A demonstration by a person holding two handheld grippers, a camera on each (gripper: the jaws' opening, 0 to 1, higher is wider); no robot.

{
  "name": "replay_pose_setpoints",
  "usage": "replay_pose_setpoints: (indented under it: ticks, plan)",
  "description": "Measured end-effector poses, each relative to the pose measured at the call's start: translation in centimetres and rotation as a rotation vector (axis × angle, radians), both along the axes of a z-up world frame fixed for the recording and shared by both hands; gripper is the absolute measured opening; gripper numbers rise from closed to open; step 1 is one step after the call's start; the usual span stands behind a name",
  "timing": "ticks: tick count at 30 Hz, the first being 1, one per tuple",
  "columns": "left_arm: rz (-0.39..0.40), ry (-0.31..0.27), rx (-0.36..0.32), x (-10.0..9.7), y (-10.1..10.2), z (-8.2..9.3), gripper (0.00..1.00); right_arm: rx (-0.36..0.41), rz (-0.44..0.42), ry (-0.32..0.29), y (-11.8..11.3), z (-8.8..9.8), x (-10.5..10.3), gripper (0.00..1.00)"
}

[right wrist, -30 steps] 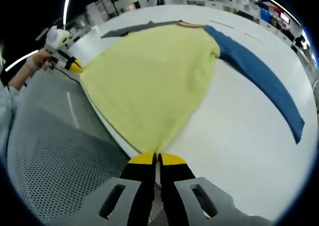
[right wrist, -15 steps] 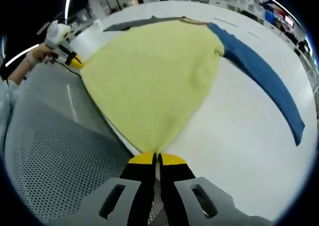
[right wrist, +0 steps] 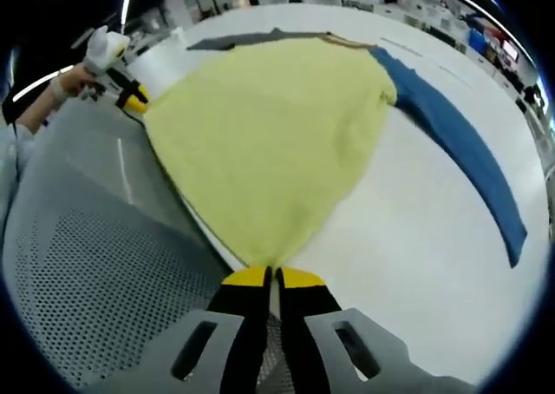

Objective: Fold the garment on the visible template until the final outline fits inside the template.

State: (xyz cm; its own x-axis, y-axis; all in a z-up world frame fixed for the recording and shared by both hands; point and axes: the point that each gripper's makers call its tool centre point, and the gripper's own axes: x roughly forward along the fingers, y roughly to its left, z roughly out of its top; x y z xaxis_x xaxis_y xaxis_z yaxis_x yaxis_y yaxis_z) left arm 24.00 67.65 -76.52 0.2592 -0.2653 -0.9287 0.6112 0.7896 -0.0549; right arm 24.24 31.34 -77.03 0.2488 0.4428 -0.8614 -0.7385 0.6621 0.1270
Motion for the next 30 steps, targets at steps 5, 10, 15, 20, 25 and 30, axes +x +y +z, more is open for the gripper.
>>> replay_pose_setpoints:
  ticks: [5,10,15,20,25,30]
  plan:
    - [0.009,-0.005,0.005,-0.3,0.1,0.1,0.15,-0.014,0.008,-0.017,-0.1,0.1,0.1,0.08]
    - [0.023,-0.022,0.002,-0.4,0.1,0.5,0.16,0.001,0.014,-0.034,0.2,0.6,0.1,0.1]
    - [0.042,-0.044,0.006,-0.3,0.3,0.8,0.19,0.042,-0.018,-0.055,0.6,1.4,0.4,0.14]
    - [0.062,-0.081,-0.059,0.0,-0.7,1.9,0.21,0.048,-0.015,-0.094,0.8,2.3,0.7,0.19]
    - [0.082,-0.127,-0.104,0.5,-1.8,3.5,0.24,0.05,-0.011,-0.133,1.1,3.4,1.1,0.22]
    - [0.075,-0.149,-0.107,0.8,-2.2,4.5,0.27,0.048,0.014,-0.197,1.6,5.3,1.5,0.25]
